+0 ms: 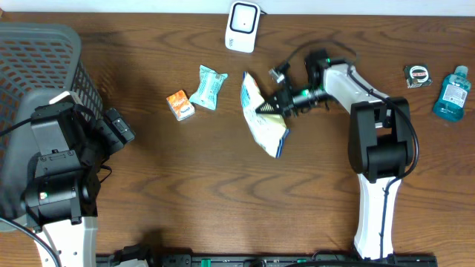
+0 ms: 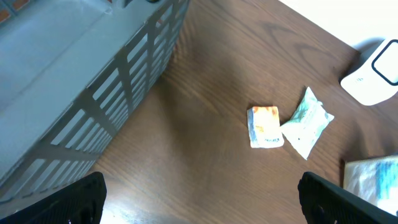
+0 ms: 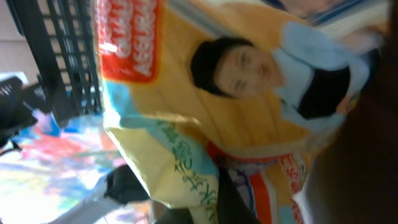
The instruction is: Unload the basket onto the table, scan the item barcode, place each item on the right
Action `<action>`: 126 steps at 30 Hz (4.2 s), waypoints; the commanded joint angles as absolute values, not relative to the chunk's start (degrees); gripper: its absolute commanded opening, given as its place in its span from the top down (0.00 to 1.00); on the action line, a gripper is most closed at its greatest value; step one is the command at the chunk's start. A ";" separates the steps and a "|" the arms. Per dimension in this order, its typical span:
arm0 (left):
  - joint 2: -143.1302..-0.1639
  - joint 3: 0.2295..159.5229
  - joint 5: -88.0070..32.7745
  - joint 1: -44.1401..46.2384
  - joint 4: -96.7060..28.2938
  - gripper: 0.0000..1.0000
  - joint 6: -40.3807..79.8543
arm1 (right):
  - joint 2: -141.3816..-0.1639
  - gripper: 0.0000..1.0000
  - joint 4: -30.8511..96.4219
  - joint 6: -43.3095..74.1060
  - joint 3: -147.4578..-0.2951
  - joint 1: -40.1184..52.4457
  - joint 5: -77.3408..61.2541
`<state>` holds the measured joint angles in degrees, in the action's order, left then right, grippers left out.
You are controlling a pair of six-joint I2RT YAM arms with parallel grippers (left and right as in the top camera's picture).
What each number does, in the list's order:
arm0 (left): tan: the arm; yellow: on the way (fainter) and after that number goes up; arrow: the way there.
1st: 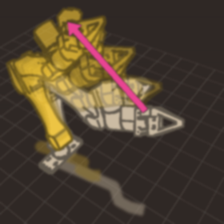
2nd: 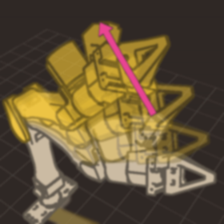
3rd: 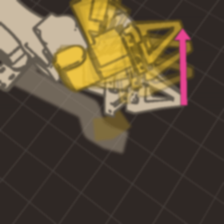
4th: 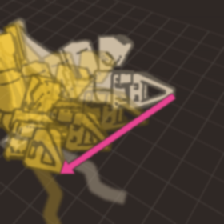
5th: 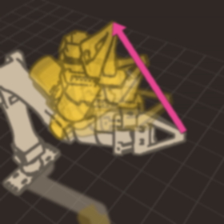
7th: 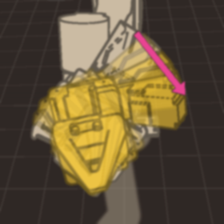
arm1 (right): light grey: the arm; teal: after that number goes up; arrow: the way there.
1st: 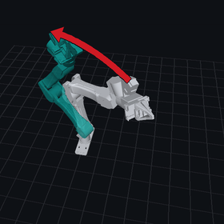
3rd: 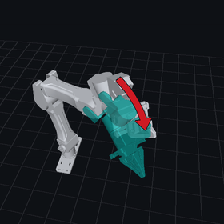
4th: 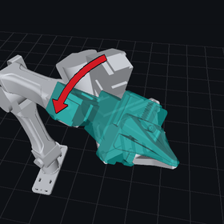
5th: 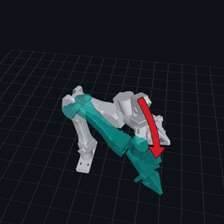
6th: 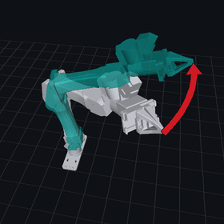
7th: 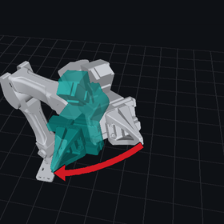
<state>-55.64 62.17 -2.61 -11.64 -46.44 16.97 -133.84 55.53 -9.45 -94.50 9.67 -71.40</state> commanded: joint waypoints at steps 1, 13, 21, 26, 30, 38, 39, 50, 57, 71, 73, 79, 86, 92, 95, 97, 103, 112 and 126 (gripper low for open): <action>-55.72 62.48 -1.91 -11.99 -46.48 0.02 17.47 | -131.70 0.96 54.76 -11.22 -89.67 7.03 -74.43; -55.72 62.48 -1.91 -11.99 -46.48 0.02 17.47 | -128.25 0.62 60.60 -0.01 -94.52 -2.28 -42.72; -55.72 62.48 -1.91 -11.99 -46.48 0.02 17.47 | -119.00 0.49 63.13 -0.01 -96.42 -2.15 -36.32; -55.72 62.48 -1.91 -11.99 -46.48 0.02 17.47 | -115.59 0.23 63.31 -0.08 -96.42 0.34 -34.37; -55.72 62.48 -1.91 -11.99 -46.48 0.02 17.47 | -115.52 0.01 63.35 0.01 -95.79 4.10 -25.54; -55.72 62.48 -1.91 -11.99 -46.48 0.02 17.47 | -115.61 0.01 58.76 6.31 -88.79 8.25 -14.94; -55.72 62.48 -1.91 -11.99 -46.48 0.02 17.47 | -115.61 0.01 57.69 6.39 -87.72 8.23 -16.12; -55.72 62.48 -1.91 -11.99 -46.48 0.02 17.47 | -115.90 0.02 42.74 5.67 -75.50 7.46 -32.73; -55.72 62.48 -1.91 -11.99 -46.48 0.02 17.47 | -117.34 0.67 40.10 5.50 -71.79 7.44 -33.82; -55.72 62.48 -1.91 -11.99 -46.48 0.02 17.47 | -116.33 0.37 38.28 5.02 -76.42 6.04 -47.29; -55.72 62.48 -1.89 -11.99 -46.48 0.02 17.47 | -116.36 0.04 38.13 2.79 -76.40 6.57 -45.76; -55.72 62.48 -1.91 -11.99 -46.48 0.02 17.47 | -116.36 0.03 38.46 6.94 -76.38 7.44 -32.16; -55.72 62.48 -1.91 -11.99 -46.48 0.02 17.47 | -116.38 0.09 33.95 9.26 -76.27 7.33 -30.35; -55.72 62.48 -1.91 -11.99 -46.48 0.02 17.47 | -116.62 0.23 28.56 10.28 -76.23 7.44 -33.67; -55.72 62.48 -1.91 -11.99 -46.48 0.02 17.47 | -117.51 0.25 27.62 10.26 -76.23 8.23 -36.42; -55.72 62.48 -1.91 -11.99 -46.48 0.02 17.47 | -118.37 0.32 27.66 10.26 -76.20 9.02 -36.42; -55.72 62.48 -1.91 -11.99 -46.48 0.02 17.47 | -120.77 0.71 27.66 10.28 -76.20 10.94 -36.60; -55.72 62.48 -1.91 -11.99 -46.48 0.02 17.47 | -119.48 0.99 26.89 10.26 -78.96 9.74 -49.50; -55.72 62.48 -1.89 -11.99 -46.48 0.02 17.47 | -105.43 0.99 17.87 10.24 -83.90 11.29 -55.00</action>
